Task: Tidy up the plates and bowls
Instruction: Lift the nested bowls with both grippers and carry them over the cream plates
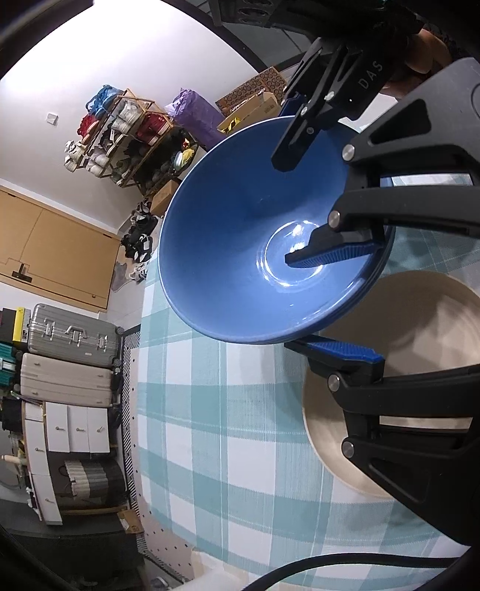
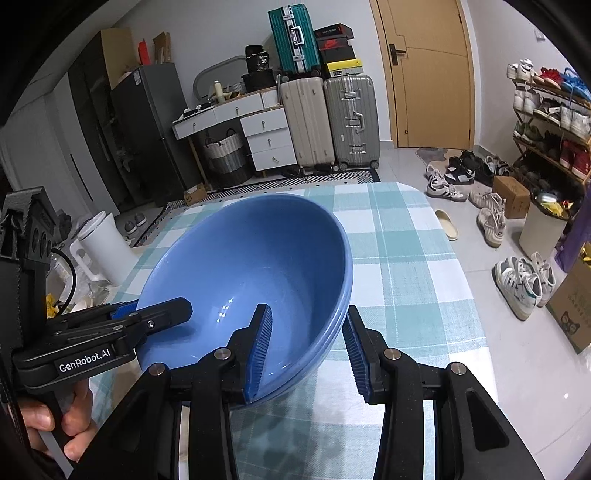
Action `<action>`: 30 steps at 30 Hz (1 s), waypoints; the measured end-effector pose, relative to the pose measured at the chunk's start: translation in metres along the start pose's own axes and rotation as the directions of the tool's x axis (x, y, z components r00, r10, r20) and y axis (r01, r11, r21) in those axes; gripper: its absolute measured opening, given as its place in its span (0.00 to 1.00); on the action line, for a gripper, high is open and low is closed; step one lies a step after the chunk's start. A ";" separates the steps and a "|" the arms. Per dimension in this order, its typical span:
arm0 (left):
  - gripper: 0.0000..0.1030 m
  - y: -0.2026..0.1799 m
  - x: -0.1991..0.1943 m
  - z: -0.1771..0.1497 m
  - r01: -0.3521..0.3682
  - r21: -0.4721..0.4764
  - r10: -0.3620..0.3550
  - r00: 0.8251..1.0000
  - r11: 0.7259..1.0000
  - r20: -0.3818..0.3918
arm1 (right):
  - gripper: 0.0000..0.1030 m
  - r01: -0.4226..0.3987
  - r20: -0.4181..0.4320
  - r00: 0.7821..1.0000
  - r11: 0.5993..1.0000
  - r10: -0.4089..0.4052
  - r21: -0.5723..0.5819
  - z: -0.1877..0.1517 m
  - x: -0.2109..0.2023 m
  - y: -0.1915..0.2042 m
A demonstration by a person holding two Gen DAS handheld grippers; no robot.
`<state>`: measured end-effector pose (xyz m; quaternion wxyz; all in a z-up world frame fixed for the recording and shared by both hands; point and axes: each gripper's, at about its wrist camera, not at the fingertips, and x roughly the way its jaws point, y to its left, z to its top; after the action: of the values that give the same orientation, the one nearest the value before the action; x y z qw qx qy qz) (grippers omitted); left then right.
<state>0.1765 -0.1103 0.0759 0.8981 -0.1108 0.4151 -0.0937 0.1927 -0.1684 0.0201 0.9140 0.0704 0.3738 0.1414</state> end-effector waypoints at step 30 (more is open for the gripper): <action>0.33 0.051 -0.086 -0.050 -0.107 -0.066 0.111 0.993 0.992 0.047 | 0.39 -0.093 -0.009 0.996 0.990 0.093 -0.102 -0.020 -0.019 0.081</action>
<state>0.0872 -0.0453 0.0932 0.9082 -0.1186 0.4005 -0.0285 0.1489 -0.0965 0.0377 0.9079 0.0408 0.3645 0.2030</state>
